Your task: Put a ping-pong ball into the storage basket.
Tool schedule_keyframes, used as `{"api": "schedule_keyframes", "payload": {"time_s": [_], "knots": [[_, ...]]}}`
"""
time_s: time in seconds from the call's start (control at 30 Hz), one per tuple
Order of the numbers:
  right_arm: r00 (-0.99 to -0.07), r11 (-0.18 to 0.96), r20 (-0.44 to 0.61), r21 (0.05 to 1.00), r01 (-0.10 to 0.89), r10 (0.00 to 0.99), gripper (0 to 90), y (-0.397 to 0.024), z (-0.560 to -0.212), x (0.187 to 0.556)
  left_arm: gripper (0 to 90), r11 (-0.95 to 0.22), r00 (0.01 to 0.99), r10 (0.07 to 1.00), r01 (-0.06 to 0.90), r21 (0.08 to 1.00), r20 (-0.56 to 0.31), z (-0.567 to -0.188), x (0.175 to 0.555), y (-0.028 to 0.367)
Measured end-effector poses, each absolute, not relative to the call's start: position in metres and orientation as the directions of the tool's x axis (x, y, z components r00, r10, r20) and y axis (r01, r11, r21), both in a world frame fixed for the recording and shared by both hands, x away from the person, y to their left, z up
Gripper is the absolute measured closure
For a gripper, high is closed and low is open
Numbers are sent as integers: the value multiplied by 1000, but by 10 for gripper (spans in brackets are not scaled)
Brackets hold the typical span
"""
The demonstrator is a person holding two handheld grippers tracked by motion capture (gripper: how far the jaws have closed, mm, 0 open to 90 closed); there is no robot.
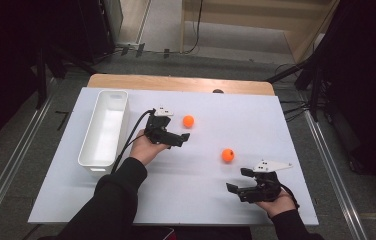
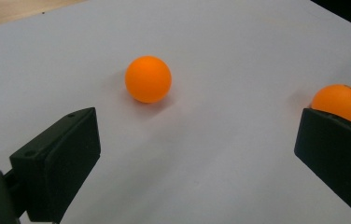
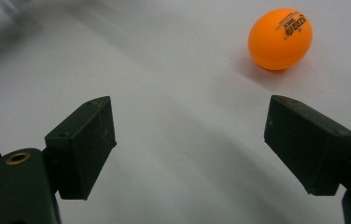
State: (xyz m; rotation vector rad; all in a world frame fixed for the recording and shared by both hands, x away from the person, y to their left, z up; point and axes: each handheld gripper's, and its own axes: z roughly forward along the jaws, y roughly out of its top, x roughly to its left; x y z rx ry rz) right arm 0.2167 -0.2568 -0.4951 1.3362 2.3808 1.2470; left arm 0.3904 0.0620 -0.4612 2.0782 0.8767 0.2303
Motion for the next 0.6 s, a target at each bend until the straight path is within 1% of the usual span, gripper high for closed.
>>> {"api": "schedule_keyframes", "payload": {"time_s": [0.13, 0.33, 0.6], "knots": [[-598, 263, 254, 721, 641, 760, 149, -257, -495, 217, 6, -393, 732, 667, 507, 767, -141, -462, 395, 59], [-597, 258, 257, 724, 640, 760, 149, -257, -495, 217, 6, -407, 743, 658, 487, 773, -122, -462, 401, 51], [-599, 258, 256, 726, 638, 759, 148, -257, -495, 217, 12, -410, 737, 663, 501, 762, -127, -463, 411, 47]]}}
